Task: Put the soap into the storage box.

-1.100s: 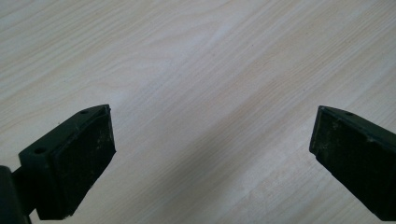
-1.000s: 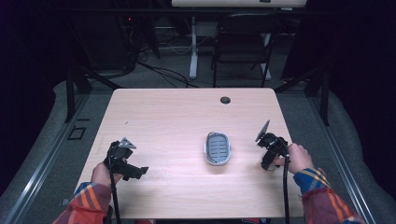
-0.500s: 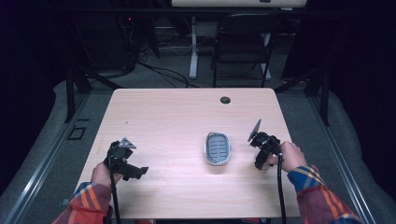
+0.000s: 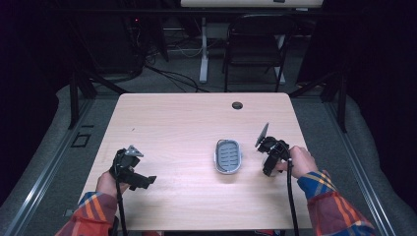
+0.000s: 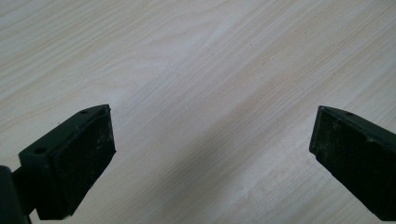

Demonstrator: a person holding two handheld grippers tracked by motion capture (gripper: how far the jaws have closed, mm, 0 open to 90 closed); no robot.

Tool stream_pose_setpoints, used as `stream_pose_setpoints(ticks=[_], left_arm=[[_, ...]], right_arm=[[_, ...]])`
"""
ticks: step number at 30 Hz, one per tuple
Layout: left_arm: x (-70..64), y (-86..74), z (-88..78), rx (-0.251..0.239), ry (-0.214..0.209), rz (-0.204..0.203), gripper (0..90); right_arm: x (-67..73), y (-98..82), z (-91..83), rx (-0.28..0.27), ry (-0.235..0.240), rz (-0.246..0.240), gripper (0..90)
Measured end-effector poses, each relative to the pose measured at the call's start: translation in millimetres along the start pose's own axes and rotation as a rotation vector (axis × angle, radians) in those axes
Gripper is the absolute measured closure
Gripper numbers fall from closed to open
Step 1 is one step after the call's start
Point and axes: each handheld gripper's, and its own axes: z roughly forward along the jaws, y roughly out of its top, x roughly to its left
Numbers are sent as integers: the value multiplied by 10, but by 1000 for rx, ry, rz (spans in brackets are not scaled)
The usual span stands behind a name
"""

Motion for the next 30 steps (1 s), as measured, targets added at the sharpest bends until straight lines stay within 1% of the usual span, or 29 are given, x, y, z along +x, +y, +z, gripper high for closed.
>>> stream_pose_setpoints(ticks=[1, 2, 3, 4, 5, 8, 10, 13, 14, 18, 19, 20, 21, 23, 24, 29, 30], left_arm=[[0, 0, 0, 1, -1, 0, 3], [0, -1, 0, 0, -1, 0, 2], [1, -2, 0, 0, -1, -1, 3], [2, -2, 0, 0, -1, -1, 3], [3, -2, 0, 1, -2, 0, 2], [0, 0, 1, 1, -3, 1, 3], [-1, 1, 1, 0, -2, 1, 3], [-2, 3, 5, 1, -3, 1, 3], [-3, 4, 6, 1, -3, 1, 3], [-4, 7, 10, 3, -4, 3, 3], [-5, 8, 12, 3, -2, 5, 3], [-6, 9, 12, 4, -2, 6, 3], [-7, 9, 13, 5, -3, 6, 3], [-7, 10, 14, 5, -3, 7, 3], [-7, 11, 15, 5, -3, 7, 3], [-7, 17, 17, 4, -4, 11, 3], [-7, 18, 18, 5, -4, 12, 3]], right_arm=[[10, 6, 2, -11, -3, 6, 242], [28, 8, 16, -37, 6, 25, 242], [20, 30, -13, -5, -4, 1, 242], [27, 37, -12, -12, -4, 0, 242], [27, 53, -26, -2, -5, -12, 242], [46, 83, -35, -7, -5, -13, 242], [52, 109, -55, 6, -9, -25, 242], [67, 137, -67, -1, -7, -23, 242], [68, 149, -80, 3, -12, -31, 242], [90, 185, -125, -10, -10, -34, 242], [94, 195, -145, -5, -13, -36, 242], [94, 203, -158, -11, -14, -42, 242], [100, 209, -166, -19, -10, -37, 242], [100, 220, -183, -14, -14, -41, 242], [104, 235, -195, -22, -14, -38, 242], [113, 278, -243, -11, -21, -55, 243], [119, 285, -253, -14, -20, -51, 243]])
